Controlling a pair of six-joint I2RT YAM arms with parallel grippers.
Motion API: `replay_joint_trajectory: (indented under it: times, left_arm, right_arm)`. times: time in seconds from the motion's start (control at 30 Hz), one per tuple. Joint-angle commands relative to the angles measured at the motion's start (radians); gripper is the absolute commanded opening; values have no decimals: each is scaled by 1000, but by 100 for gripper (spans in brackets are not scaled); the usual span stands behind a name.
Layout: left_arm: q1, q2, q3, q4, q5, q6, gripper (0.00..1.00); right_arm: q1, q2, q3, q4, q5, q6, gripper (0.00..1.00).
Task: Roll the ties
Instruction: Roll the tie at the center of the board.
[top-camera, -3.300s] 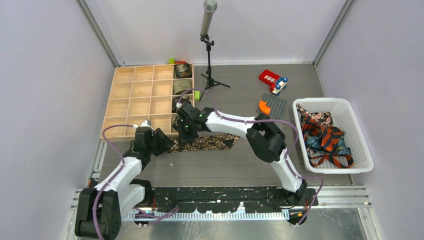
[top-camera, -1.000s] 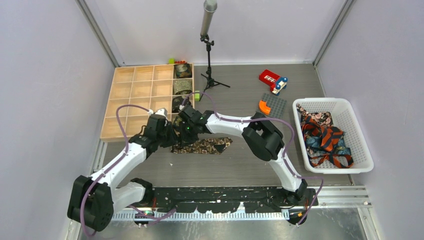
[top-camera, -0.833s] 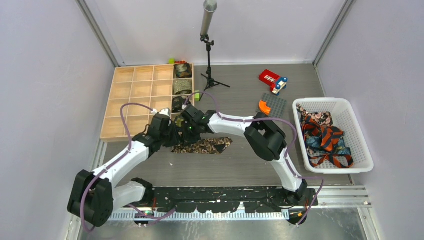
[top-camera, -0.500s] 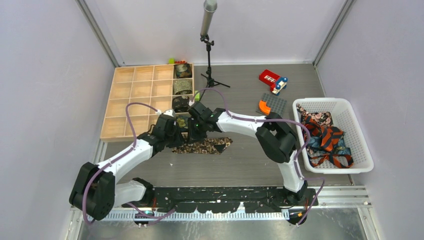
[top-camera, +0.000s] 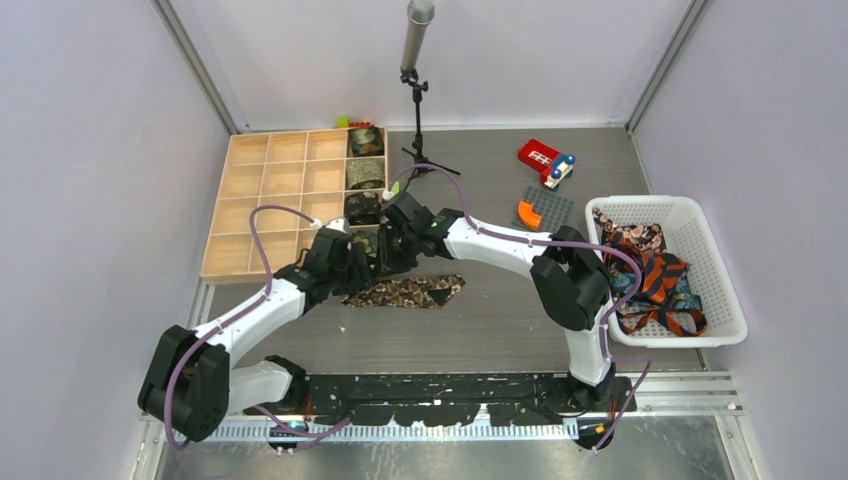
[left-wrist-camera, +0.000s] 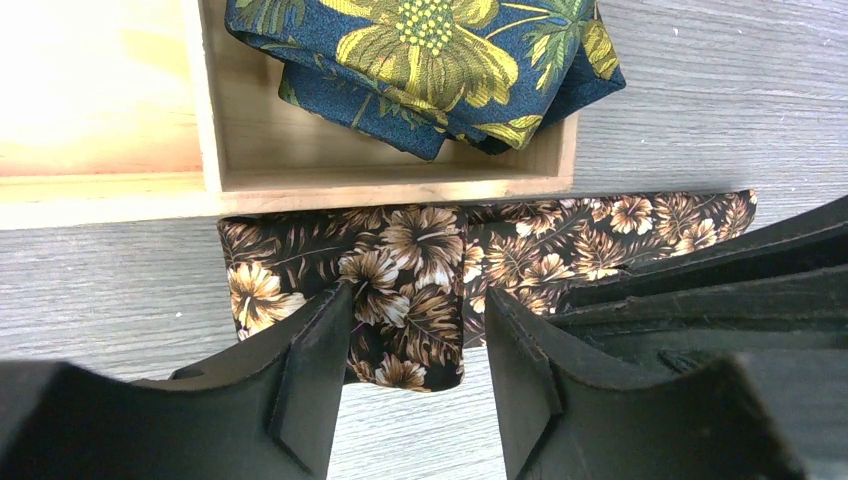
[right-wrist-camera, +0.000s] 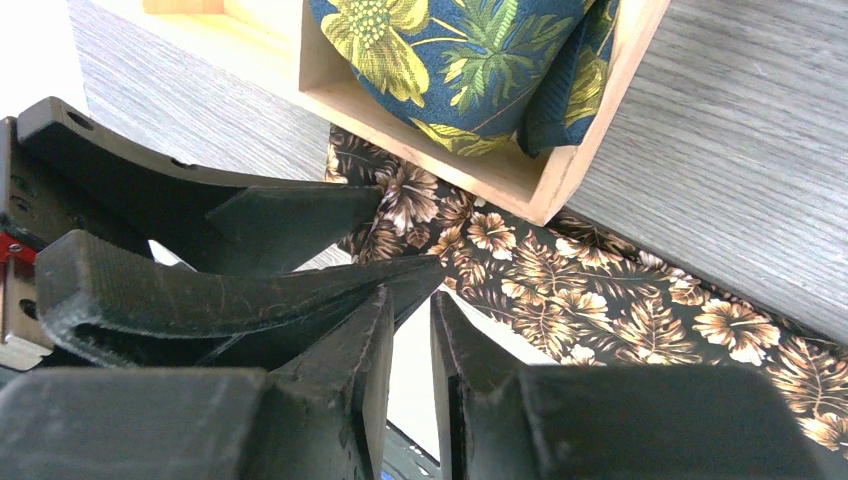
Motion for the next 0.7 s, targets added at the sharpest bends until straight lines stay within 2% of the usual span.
replay_joint_trajectory:
  times: [0.0,0.4,0.67]
  left_arm:
    - [-8,-34,23,25,51,-4,55]
    - [-8,-95,30,6,57,-25,55]
    - [-7,-147,81,-107,-7,20,58]
  right_arm:
    - [8,-41,34,33,-8,7,26]
    - [8,-36,65,21,-22,19,26]
    - [31,-9,120,8,-36,27,27]
